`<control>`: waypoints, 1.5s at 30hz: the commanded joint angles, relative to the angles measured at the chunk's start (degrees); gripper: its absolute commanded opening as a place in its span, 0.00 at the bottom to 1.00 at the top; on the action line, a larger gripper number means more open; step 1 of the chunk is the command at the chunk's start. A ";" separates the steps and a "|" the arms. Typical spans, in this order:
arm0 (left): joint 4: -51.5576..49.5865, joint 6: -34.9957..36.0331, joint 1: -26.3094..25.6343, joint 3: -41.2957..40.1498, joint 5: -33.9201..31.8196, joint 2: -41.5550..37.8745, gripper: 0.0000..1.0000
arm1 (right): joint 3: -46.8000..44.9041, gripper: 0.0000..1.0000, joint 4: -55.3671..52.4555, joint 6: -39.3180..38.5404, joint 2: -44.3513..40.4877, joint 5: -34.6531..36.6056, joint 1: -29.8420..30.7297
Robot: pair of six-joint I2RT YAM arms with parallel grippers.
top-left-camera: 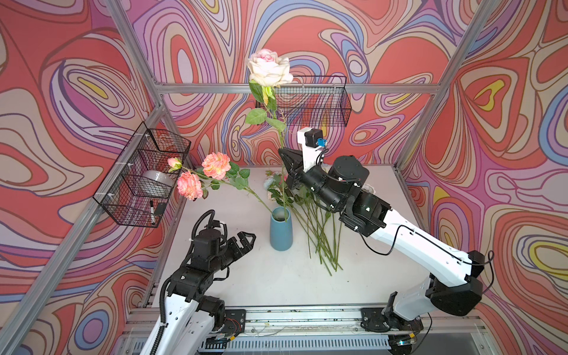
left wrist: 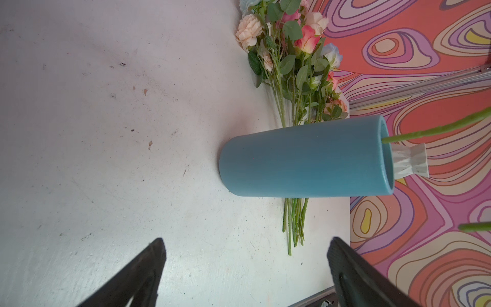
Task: Arrange flowers in a vase
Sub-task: Place the flower in the vase.
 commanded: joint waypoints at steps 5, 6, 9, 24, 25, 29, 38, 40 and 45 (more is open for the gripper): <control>-0.37 -0.36 0.33 0.32 2.03 0.32 0.97 | -7.45 0.00 13.15 -2.88 3.97 4.09 0.32; -0.12 -0.46 0.33 0.06 2.12 0.22 0.97 | -9.73 0.00 15.35 -3.07 4.06 4.67 0.29; 0.35 -0.74 0.33 -0.67 2.42 -0.07 0.97 | -15.55 0.00 19.54 -1.63 4.11 4.88 0.31; 3.48 -0.21 0.33 -1.52 4.71 2.32 0.97 | -29.29 0.33 6.71 14.61 -4.20 1.18 0.32; 3.70 -0.12 0.34 -1.65 4.82 2.45 0.97 | -29.90 0.36 6.24 15.24 -5.11 0.56 0.29; 4.14 -0.03 0.33 -2.12 4.76 2.43 0.97 | -32.55 0.46 1.84 18.30 -10.26 -0.41 0.35; 5.78 0.67 0.33 -4.28 5.00 3.43 0.97 | -40.52 0.52 -13.85 25.35 -18.45 4.30 -0.36; 6.48 0.58 0.33 -4.93 5.23 3.98 0.97 | -42.13 0.52 -15.93 27.11 -18.45 3.76 -1.66; 8.56 -0.11 0.33 -7.70 6.32 5.44 0.97 | -46.79 0.50 -17.03 33.11 -14.82 -2.89 -8.66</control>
